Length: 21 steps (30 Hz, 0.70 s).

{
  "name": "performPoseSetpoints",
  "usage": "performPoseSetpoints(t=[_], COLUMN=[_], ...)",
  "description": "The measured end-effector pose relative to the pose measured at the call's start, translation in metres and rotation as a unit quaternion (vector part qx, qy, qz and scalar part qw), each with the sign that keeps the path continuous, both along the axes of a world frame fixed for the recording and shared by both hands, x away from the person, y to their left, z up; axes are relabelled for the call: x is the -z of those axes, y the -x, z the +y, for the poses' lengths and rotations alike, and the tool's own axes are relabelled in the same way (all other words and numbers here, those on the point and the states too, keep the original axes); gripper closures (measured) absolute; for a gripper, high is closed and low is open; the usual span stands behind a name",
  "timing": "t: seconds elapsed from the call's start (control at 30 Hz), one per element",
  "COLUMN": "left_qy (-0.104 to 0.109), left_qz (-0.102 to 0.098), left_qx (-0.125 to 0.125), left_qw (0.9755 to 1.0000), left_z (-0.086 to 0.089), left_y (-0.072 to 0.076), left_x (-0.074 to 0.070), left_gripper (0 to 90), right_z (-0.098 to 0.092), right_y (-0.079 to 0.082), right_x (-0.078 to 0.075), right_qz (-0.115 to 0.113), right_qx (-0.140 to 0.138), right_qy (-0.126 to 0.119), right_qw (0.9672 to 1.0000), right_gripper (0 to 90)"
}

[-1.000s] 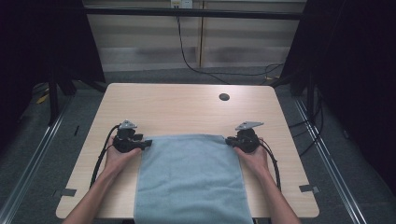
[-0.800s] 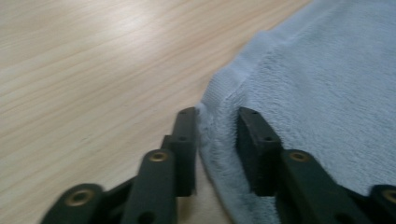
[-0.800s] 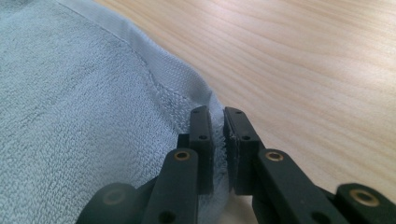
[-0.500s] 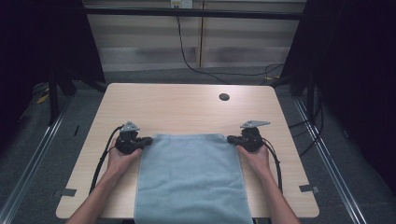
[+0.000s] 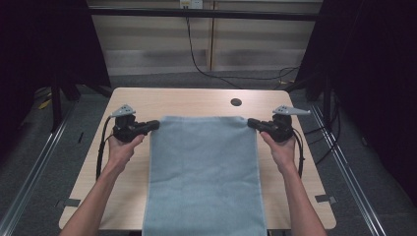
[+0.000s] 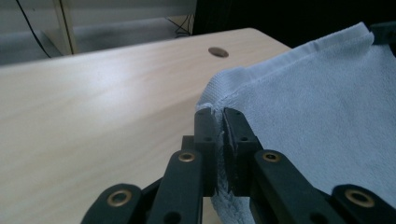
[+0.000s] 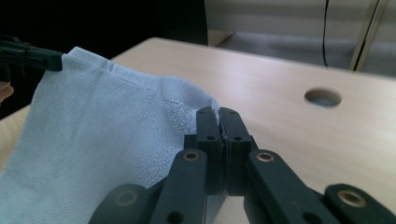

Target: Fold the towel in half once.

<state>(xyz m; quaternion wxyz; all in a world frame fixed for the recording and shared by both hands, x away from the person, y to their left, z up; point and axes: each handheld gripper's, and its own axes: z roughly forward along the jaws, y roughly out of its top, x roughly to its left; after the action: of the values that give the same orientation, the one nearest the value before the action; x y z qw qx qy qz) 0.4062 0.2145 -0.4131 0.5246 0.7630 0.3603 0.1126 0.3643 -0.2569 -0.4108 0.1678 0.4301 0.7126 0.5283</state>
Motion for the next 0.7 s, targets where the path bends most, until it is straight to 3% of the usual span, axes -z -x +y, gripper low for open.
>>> performPoseSetpoints(t=[0.2,0.5,0.53,0.6,0.7], left_qy=[0.017,0.033,0.033,0.051,0.037], left_qz=[-0.038,-0.064,-0.070,-0.080,-0.097], left_qx=[-0.004,-0.027,-0.033,-0.017,0.004], left_qw=[0.9991,0.9970,0.9965,0.9953,0.9946], left_z=[-0.002,0.000,-0.002,-0.005,-0.011], left_y=[-0.011,-0.035,-0.035,-0.030,-0.017], left_x=[-0.043,-0.099,-0.105,-0.115,-0.117], left_gripper=[85.2,85.3,85.2,85.2,85.3], right_z=[-0.001,0.000,0.001,0.003,0.004], right_y=[-0.016,-0.038,-0.040,-0.039,-0.033], right_x=[-0.038,-0.099,-0.106,-0.117,-0.119], right_qz=[-0.035,-0.069,-0.073,-0.091,-0.097], right_qx=[0.007,0.026,0.029,0.025,0.018], right_qy=[-0.008,-0.009,-0.007,-0.020,-0.030], right_qw=[0.9993,0.9973,0.9969,0.9953,0.9947], right_gripper=[88.7,88.9,88.9,88.9,88.9])
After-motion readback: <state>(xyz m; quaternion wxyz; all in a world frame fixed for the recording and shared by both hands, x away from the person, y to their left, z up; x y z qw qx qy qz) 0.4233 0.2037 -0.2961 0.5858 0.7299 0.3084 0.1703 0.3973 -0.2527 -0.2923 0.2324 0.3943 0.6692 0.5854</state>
